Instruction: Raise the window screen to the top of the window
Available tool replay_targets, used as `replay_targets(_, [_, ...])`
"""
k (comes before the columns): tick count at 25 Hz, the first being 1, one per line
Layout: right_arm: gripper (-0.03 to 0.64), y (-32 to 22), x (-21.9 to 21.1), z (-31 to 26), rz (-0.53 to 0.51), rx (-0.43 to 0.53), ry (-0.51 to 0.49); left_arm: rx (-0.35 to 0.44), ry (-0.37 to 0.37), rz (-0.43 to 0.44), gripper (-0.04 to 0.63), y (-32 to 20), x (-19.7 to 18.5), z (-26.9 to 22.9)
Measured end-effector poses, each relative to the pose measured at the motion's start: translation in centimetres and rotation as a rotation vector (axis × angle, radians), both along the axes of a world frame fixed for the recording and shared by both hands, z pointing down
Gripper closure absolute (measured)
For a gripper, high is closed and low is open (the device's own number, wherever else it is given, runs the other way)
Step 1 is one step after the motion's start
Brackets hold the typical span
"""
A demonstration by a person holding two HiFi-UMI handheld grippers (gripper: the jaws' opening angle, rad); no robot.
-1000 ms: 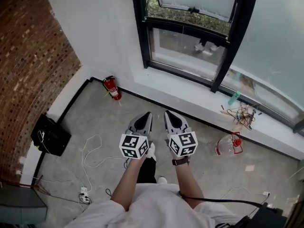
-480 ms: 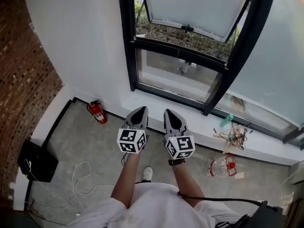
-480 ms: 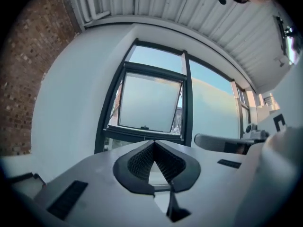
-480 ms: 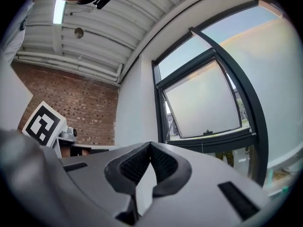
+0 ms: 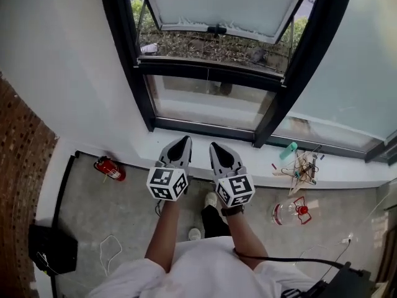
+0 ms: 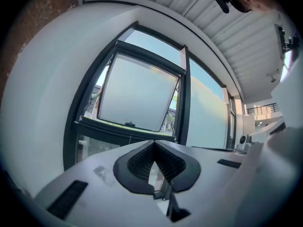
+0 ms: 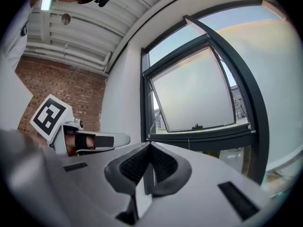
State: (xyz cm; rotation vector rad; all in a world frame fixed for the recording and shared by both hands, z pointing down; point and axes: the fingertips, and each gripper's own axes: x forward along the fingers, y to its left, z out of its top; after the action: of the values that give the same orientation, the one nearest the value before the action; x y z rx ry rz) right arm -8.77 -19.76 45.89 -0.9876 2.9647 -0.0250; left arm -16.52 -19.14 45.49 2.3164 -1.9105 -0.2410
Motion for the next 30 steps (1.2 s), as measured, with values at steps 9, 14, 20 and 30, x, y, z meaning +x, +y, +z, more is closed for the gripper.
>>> replay_targets(9, [0.615,-18.7,-2.6,-4.8,0.029,0.109,-0.078,0.038,-0.173,0.104,0.597,-19.0,-1.5,-2.7])
replay_targets(14, [0.615,-27.1,-1.6,-6.4,0.042,0.125,-0.109,0.046,-0.216,0.104,0.597,-27.0,-2.6,-3.8])
replay_targets(20, [0.615,-32.6,-4.9,0.3,0.004,-0.048,-0.041,-0.004,-0.311,0.143,0.595,-32.3,-3.8,-1.0])
replay_targets(30, [0.562,-35.9,-10.1,5.2,0.013,-0.107,0.016,-0.108,-1.001,0.345,0.591,-38.3,-6.7,3.1])
